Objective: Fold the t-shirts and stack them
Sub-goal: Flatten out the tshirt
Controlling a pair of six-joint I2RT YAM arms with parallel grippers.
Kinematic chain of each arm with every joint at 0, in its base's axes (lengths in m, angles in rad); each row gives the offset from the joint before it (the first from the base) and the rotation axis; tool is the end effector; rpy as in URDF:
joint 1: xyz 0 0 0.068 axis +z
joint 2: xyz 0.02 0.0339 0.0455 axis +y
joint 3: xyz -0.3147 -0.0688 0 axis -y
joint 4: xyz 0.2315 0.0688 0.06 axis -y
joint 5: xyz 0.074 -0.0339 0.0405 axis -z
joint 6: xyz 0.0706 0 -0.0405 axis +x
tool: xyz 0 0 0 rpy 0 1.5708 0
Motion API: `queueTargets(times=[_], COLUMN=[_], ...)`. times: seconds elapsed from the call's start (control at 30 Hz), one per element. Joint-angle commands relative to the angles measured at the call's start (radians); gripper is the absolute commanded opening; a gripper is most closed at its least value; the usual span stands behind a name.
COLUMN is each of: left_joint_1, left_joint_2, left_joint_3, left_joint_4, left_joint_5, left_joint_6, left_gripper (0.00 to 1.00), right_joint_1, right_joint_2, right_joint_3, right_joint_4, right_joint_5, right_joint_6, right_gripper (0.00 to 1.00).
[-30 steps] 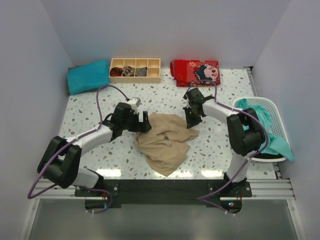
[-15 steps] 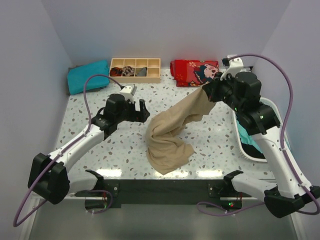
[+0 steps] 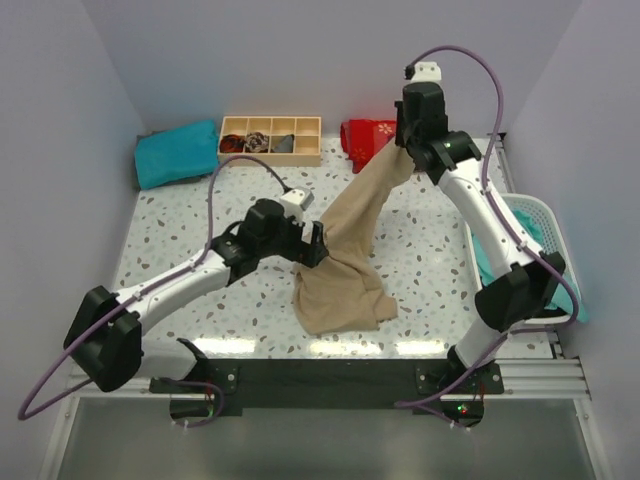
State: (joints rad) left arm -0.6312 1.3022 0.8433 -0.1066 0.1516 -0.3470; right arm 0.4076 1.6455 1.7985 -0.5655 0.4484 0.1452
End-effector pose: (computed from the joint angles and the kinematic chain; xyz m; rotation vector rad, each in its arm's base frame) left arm 0.2295 -0.1809 0.2911 0.4058 2.1824 -0.7215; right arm 0.3695 0.1262 0.4667 0.0327 1.9410 -0.0786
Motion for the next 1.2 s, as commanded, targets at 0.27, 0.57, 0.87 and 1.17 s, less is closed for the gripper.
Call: queueTargets(times=[0.27,0.57,0.87,1.17], left_joint_1=[-0.271,-0.389,-0.443,-0.481], left_joint_2=[0.149,0.293,0.448,0.63], left_joint_3=[0.079,0.121,0.293,0.47], left_joint_4=[0.01,0.145,0.209,0.121], left_joint_5=[-0.127,-0.138,-0.115,-0.248], left_joint_6=[0.031,-0.007,0.005,-0.029], left_gripper=[1.0,1.0,1.0,1.0], right_joint_1=[-0.087,-0.101,-0.105,-0.108], right_joint_2=[0.082,0.063,0.065,0.062], right_joint_3=[0.182,0.087,0.036,0.019], right_joint_4=[0.044,0.036,0.038,0.041], right_joint_5=[0.13,0.085,0.059,0.049], right_joint_6=[-0.036,-0.016,-0.01,-0.013], right_gripper=[0.0,0.0,0.0,0.0])
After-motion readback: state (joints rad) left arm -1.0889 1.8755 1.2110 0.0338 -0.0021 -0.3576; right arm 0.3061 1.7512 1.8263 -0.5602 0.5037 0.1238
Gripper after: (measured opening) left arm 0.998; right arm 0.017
